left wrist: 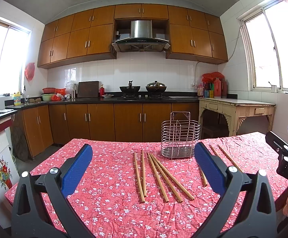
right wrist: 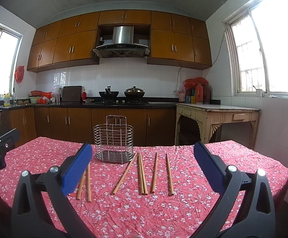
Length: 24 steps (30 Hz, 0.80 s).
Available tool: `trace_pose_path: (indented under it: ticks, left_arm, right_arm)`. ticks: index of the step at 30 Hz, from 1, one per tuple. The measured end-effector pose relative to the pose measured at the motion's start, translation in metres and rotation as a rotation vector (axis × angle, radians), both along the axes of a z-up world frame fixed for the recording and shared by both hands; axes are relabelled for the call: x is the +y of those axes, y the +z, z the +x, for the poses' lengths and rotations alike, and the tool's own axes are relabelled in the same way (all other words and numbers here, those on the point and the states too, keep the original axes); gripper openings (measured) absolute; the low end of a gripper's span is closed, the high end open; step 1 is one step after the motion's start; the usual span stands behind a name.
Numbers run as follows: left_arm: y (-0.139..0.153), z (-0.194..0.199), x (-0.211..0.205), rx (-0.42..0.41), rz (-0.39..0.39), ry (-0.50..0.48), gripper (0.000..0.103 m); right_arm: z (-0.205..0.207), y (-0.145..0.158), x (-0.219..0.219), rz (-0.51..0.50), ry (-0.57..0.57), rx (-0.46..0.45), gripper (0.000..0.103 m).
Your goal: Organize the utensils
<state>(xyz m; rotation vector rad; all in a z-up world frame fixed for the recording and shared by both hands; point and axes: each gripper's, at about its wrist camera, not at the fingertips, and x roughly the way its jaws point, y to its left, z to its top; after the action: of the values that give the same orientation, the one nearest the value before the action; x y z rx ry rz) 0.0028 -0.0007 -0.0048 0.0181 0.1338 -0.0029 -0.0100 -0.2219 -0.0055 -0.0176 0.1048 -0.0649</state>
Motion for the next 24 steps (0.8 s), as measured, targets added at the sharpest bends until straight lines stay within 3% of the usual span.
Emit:
trace_pose_path:
  ticks: [24]
  left_arm:
    - [-0.0066,0.0053,0.0022,0.008,-0.007,-0.002,0.101]
  right_arm:
    - [0.0027,-0.0036,-0.0003,0.001,-0.003,0.001,0.099]
